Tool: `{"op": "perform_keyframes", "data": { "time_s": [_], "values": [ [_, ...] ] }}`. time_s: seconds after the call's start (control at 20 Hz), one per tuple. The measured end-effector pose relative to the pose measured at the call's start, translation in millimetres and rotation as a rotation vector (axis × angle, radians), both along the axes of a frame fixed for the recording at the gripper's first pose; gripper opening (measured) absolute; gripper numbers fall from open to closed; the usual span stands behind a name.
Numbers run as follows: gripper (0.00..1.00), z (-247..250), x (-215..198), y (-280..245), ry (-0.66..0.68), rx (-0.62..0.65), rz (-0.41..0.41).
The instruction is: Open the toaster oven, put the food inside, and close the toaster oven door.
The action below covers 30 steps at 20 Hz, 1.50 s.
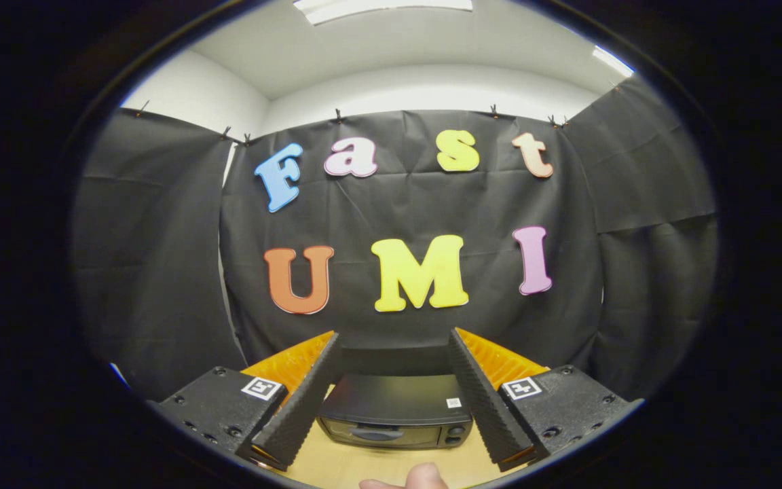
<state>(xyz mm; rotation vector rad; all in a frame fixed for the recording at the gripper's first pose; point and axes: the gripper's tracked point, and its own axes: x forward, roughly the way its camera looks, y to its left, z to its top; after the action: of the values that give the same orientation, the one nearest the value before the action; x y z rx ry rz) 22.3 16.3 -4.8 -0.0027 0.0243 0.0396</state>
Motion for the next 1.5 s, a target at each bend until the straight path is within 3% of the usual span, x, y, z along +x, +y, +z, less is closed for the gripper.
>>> {"op": "perform_keyframes", "data": {
  "time_s": [0.4,0.85,1.05,1.5],
  "values": [
    [1.00,-14,8,2,0.034,0.023,0.021],
    [1.00,-76,33,7,0.154,0.046,0.026],
    [1.00,-128,61,15,0.239,0.029,0.032],
    [1.00,-303,125,31,0.524,-0.032,0.020]
  ]
}}
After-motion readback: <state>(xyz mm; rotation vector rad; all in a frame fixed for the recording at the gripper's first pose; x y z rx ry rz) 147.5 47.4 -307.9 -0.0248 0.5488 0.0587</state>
